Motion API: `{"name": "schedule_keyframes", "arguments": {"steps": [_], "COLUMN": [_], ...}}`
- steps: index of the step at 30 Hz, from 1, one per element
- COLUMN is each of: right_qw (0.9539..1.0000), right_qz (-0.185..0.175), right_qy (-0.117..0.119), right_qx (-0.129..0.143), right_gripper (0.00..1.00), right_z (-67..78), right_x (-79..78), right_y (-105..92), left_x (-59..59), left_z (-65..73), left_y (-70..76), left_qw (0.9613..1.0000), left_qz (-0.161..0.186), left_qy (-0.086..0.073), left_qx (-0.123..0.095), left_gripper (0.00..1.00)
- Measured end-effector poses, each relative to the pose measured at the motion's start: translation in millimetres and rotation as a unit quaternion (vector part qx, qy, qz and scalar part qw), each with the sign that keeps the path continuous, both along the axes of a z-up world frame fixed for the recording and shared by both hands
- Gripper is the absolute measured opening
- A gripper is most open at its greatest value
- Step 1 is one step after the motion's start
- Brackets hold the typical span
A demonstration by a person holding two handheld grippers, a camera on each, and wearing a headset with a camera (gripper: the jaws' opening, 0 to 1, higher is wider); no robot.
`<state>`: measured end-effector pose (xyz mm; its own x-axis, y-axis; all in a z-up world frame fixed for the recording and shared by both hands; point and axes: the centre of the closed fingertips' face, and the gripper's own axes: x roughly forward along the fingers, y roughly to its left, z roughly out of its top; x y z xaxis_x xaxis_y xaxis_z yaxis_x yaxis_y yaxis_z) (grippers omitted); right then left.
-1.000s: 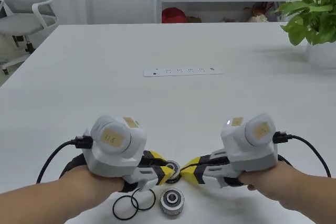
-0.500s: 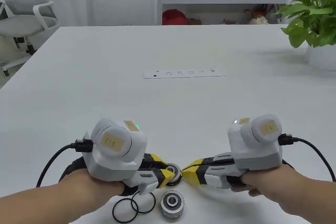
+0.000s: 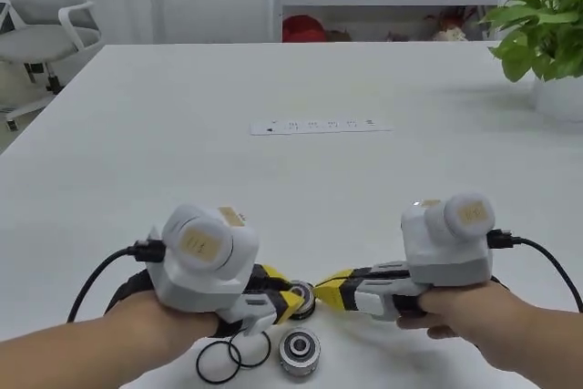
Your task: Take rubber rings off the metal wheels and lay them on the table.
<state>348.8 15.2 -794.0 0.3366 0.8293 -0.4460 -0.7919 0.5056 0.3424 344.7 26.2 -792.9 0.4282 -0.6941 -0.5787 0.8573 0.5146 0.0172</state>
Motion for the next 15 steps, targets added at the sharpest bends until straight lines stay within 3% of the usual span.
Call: {"name": "schedule_keyframes", "arguments": {"steps": [15], "right_qw": [1.0], "right_qz": [0.008], "right_qy": [0.0], "right_qx": [-0.003], "right_gripper": [0.0], "right_z": [3.0], "right_x": [-2.8], "right_y": [3.5], "left_x": [0.1], "left_z": [-0.3], "left_y": [-0.5], "left_qw": [1.0], "left_qz": [-0.001], "left_qy": [-0.003], "left_qx": [0.005], "left_gripper": [0.12]}}
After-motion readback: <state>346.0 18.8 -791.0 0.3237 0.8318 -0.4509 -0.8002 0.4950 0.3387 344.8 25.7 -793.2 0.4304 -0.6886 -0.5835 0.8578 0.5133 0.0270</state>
